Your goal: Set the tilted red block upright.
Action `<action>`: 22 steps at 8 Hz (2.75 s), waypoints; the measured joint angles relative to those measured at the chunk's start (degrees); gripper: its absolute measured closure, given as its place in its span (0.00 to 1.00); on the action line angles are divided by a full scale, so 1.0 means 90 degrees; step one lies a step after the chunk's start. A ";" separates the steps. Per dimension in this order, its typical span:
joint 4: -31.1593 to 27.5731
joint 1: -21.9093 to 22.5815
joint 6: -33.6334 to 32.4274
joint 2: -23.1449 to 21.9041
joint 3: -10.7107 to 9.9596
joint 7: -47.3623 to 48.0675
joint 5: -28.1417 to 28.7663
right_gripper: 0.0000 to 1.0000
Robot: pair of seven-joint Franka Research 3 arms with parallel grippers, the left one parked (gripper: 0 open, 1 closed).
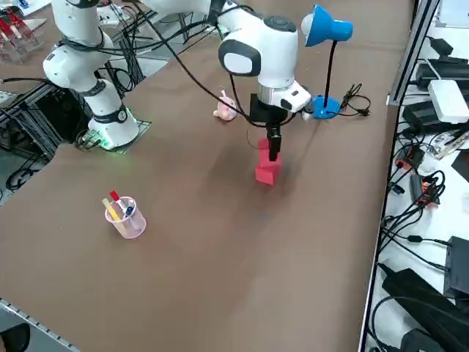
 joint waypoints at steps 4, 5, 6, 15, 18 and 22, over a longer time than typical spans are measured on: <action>0.0015 -0.0003 -0.0134 -0.0033 0.0024 0.2322 0.0208 0.30; 0.0015 -0.0019 -0.0134 -0.0029 0.0014 0.2426 0.0456 0.30; 0.0015 -0.0060 -0.0134 -0.0030 0.0007 0.2426 0.0655 0.30; 0.0015 -0.0276 0.0034 0.0130 0.0000 0.2190 0.0743 0.30; 0.0015 -0.0276 0.0071 0.0193 0.0008 0.2185 0.0946 0.30; 0.0015 -0.0276 0.0072 0.0212 0.0008 0.2171 0.0992 0.31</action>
